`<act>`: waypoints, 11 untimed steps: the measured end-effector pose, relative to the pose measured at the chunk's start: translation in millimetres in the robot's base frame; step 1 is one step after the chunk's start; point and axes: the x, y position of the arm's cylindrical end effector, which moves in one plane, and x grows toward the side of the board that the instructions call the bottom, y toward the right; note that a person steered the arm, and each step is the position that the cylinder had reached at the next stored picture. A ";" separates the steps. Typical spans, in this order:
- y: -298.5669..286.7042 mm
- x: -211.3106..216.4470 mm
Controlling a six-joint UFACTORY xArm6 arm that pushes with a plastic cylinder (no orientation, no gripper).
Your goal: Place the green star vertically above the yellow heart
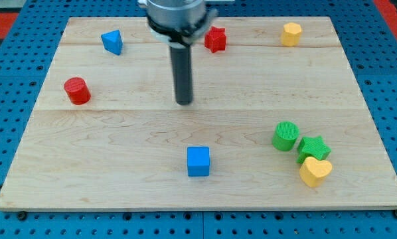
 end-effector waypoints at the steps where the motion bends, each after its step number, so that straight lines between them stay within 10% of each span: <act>1: 14.7 62.5; 6: 180.5 122.1; 11: 290.8 2.1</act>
